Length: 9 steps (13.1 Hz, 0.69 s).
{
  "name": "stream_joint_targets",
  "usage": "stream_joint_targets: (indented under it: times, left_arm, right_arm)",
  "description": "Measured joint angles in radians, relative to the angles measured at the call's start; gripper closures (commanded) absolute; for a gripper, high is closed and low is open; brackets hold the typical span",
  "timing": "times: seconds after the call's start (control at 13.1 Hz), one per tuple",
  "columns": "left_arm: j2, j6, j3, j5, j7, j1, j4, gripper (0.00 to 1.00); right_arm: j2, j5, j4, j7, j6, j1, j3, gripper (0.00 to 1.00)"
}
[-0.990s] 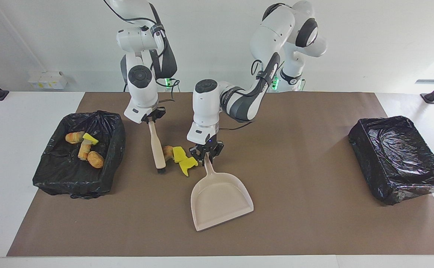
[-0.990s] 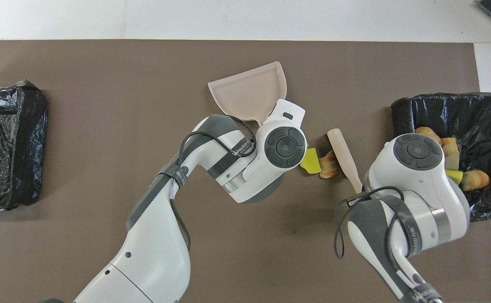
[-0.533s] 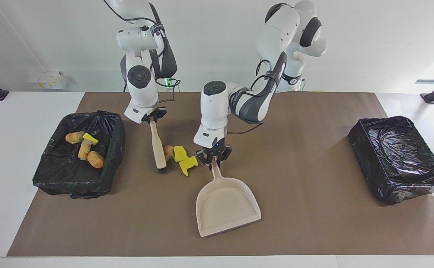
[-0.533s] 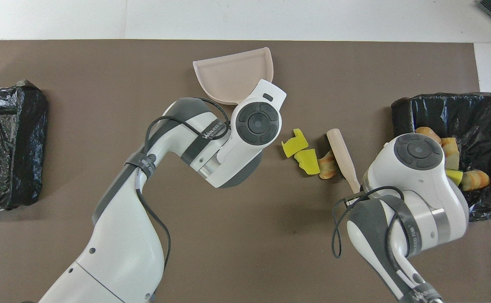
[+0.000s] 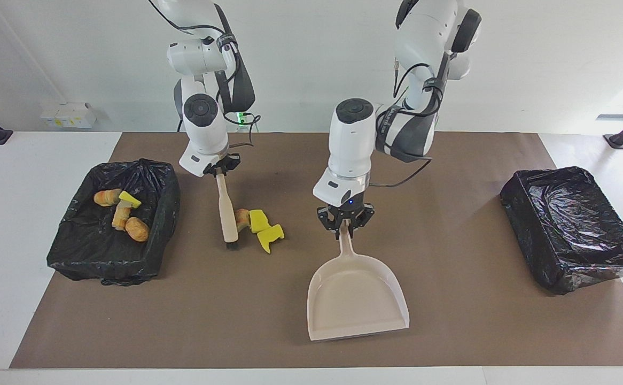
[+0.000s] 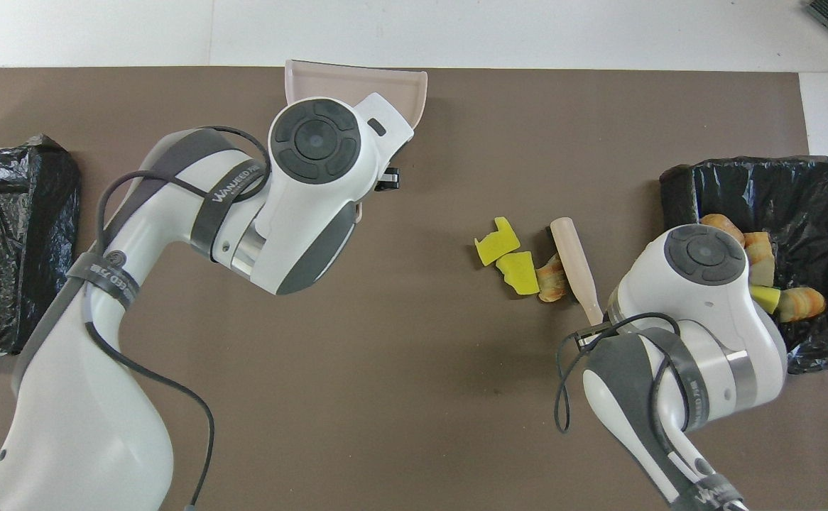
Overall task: Sweep and dump trash in bin
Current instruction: 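Move the dustpan beside the sponge pieces with the left gripper, then brush the sponge pieces into the dustpan with the right gripper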
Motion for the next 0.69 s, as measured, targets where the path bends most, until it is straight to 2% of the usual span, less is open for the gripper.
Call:
stream_joint_targets:
  times: [0.38,0.69]
  left_arm:
    - [-0.069,-0.038,0.001,-0.036,0.629,0.129,-0.111,1.0]
    - [-0.108,-0.068,-0.005,-0.037,0.99,0.133,-0.185,1.0]
  right_arm:
    - [0.012,0.169,0.0,0.102,0.038,0.089,0.002,1.0]
    - [0.032,0.246,0.0,0.202,0.093,0.16,0.003,1.0]
